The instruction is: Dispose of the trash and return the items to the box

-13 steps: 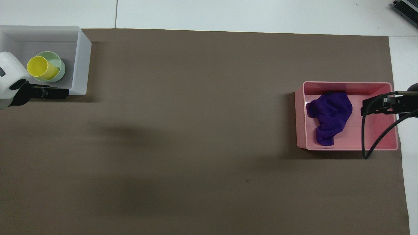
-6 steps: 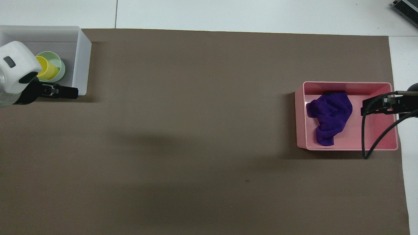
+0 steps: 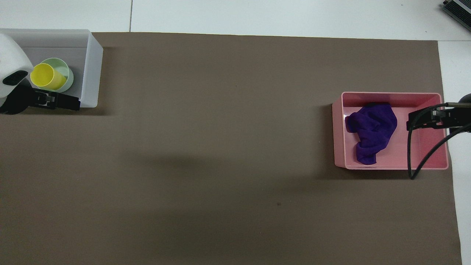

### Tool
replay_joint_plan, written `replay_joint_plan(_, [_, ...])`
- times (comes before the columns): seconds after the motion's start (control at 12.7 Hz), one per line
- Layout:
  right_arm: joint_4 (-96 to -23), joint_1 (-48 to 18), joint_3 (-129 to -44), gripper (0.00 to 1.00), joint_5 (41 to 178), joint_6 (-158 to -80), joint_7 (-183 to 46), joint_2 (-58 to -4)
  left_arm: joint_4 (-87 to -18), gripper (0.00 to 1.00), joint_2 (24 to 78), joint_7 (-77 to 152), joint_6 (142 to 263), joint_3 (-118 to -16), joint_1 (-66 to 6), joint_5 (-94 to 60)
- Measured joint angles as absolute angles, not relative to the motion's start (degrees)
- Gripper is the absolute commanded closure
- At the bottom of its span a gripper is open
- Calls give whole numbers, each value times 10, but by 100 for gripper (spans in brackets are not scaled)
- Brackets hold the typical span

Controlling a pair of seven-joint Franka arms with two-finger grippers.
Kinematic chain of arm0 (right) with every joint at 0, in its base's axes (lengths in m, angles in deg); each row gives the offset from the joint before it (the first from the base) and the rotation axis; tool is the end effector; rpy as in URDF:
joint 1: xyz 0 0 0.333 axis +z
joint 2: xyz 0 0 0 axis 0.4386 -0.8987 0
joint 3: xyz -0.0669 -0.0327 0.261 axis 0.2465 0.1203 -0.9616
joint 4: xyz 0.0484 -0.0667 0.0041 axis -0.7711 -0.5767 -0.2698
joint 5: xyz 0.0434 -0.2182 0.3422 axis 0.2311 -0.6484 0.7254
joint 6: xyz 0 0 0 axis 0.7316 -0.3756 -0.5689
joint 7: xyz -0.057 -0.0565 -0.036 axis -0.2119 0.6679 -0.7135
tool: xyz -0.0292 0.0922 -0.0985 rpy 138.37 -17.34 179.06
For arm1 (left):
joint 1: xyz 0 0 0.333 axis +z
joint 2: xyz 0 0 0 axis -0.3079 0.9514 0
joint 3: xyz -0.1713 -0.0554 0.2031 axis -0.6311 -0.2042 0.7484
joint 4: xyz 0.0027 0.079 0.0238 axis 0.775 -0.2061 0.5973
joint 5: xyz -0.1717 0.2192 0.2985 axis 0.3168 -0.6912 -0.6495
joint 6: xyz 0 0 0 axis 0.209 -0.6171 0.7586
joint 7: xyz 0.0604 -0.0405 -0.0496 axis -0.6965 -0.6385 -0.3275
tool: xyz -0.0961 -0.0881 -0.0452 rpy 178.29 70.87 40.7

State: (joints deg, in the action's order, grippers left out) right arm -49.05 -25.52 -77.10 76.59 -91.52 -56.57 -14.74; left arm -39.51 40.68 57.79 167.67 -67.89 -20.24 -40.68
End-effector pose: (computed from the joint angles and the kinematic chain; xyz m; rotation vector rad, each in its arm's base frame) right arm 0.5614 -0.0256 0.5339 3.0978 -0.1709 -0.0563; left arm 0.5866 -0.0643 0.5236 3.0968 -0.2905 0.2099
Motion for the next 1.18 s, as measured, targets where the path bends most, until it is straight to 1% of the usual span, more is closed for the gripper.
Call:
replay_joint_plan(0.47, [-491, -255, -771, 0, 766, -915, -566, -147, -388, 0, 407, 573, 1657, -675, -201, -407])
replay_joint_plan(0.87, [-491, -255, -771, 0, 766, -915, -566, -147, -357, 0, 407, 573, 1621, -666, -201, -407])
replay_joint_plan(1.18, [-491, -255, -771, 0, 766, -915, -566, -147, -356, 0, 408, 573, 1614, -650, -207, -407])
